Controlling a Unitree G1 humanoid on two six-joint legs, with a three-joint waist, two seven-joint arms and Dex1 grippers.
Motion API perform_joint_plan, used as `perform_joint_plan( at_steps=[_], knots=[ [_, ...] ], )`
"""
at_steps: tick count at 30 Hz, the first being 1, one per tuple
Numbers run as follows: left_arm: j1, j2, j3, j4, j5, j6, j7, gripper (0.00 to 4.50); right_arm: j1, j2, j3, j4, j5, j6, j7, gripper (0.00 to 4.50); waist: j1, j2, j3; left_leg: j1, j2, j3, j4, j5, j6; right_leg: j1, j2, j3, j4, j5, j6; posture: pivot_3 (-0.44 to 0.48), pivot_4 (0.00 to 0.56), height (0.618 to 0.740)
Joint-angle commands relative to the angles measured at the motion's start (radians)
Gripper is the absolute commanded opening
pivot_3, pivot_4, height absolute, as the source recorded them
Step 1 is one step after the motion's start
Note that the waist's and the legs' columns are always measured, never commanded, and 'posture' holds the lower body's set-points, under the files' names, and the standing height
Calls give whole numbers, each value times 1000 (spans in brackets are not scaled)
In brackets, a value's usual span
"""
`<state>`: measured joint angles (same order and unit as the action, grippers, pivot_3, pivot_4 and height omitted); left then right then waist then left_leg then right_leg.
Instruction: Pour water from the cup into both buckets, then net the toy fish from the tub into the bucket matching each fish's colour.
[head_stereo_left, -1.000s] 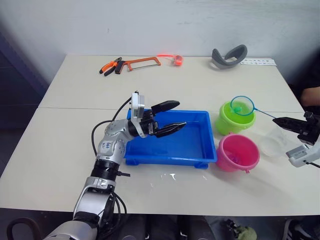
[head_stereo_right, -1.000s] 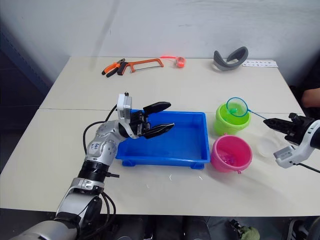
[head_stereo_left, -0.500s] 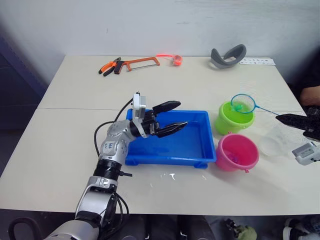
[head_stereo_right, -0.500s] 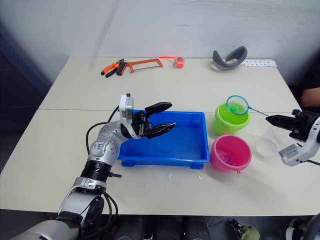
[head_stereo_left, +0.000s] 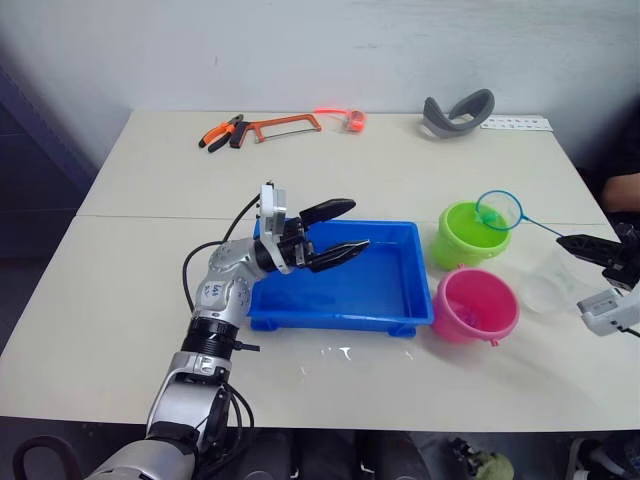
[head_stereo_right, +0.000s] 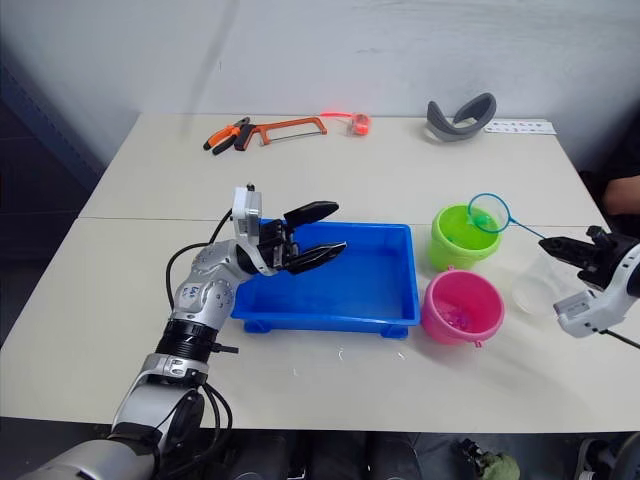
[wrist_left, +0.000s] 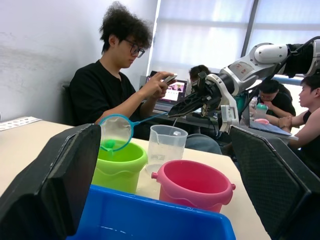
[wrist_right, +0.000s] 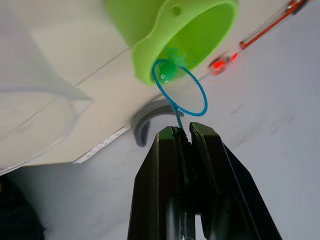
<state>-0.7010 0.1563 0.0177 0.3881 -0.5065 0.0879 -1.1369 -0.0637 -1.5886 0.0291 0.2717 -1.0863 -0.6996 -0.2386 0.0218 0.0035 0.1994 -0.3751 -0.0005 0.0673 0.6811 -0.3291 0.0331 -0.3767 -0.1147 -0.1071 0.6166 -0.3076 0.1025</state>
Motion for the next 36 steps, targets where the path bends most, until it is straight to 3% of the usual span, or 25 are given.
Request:
perform_joint_plan(
  at_steps=[1, 15, 27, 31, 34, 36],
  knots=[
    [3, 5, 1, -54, -4, 3, 4, 4448, 25, 21, -25, -8, 24, 46, 2, 0, 0, 0, 0, 0, 0, 0, 0, 0, 0, 0, 0, 0, 0, 0, 0, 0, 150, 740],
    [10, 7, 1, -70, -6, 14, 10, 4448, 123, 60, -63, -51, 3, 143, -100, 0, 1, 1, 0, 0, 0, 0, 0, 0, 0, 0, 0, 0, 1, 0, 0, 0, 150, 740],
    [29, 20, 8, -96, -15, 26, 6, 4448, 164, -8, -278, 30, 190, 3, -74, 0, -1, 1, 0, 0, 0, 0, 0, 0, 0, 0, 0, 1, 0, 0, 0, 0, 150, 740],
    [46, 56, 29, -131, -48, 47, -33, 4448, 220, 22, -383, 28, 471, -202, 81, 0, -2, 1, 0, 0, 0, 0, 0, 0, 0, 0, 0, 1, -4, 0, 0, 0, 150, 740],
    [64, 118, 66, -183, -105, 98, -79, 4448, 350, 101, -403, -95, 1118, -178, 385, 0, -3, -2, 1, 1, 1, -1, -1, 0, 0, 1, 1, 0, -5, 0, 0, 0, 150, 740],
    [72, 144, 78, -203, -126, 121, -88, 4448, 385, 146, -436, -173, 1318, -105, 528, 0, -2, -3, 1, 1, 2, -2, -1, 0, 0, 2, 1, -1, -5, 0, 0, 0, 150, 740]
  ],
)
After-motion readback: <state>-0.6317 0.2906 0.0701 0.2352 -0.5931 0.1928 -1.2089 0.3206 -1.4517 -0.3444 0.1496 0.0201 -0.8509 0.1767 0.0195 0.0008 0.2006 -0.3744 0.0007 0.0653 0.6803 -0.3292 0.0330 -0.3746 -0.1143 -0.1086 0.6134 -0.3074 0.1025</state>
